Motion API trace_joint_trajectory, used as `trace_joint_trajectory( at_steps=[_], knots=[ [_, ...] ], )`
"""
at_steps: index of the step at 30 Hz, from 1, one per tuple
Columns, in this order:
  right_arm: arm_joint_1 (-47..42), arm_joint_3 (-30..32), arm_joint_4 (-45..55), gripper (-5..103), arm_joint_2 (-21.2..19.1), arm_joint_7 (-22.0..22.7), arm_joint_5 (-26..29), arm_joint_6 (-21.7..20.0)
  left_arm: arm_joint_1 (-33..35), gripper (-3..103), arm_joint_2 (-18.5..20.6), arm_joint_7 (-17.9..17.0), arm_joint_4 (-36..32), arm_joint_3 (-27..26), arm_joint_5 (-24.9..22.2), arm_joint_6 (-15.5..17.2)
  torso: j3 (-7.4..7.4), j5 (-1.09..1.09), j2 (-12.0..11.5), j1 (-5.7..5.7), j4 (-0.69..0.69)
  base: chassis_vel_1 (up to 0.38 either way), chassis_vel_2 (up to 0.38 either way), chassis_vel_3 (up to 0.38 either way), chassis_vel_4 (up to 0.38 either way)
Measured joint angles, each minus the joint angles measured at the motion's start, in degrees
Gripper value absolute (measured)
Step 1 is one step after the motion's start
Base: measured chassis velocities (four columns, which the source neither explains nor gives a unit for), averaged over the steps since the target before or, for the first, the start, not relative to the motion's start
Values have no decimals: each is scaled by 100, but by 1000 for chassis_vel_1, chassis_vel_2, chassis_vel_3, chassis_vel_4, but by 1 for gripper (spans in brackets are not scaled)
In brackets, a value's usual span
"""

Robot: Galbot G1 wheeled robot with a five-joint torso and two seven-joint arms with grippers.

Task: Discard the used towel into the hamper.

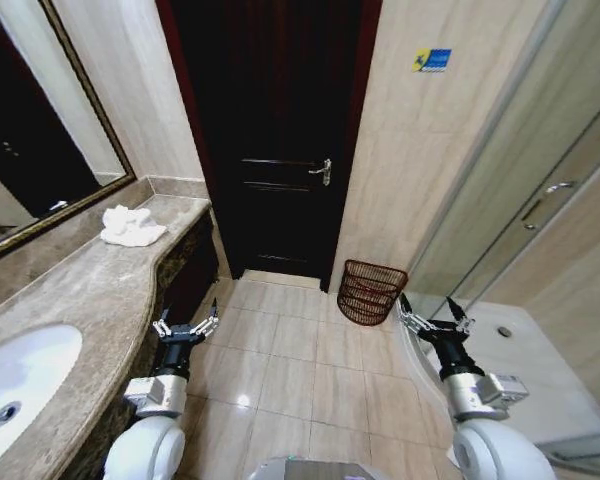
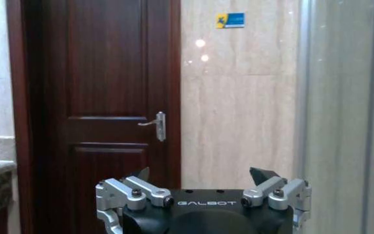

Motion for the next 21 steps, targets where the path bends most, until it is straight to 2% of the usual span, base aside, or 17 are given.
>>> trace_joint_trajectory(
  at_steps=[21],
  knots=[
    [3,-37,43,100,-14,2,-8,-1,54,100,-11,0,-69,-7,52,-53,-1,-1,-2,0,-1,-51,145,139,-51]
  ],
)
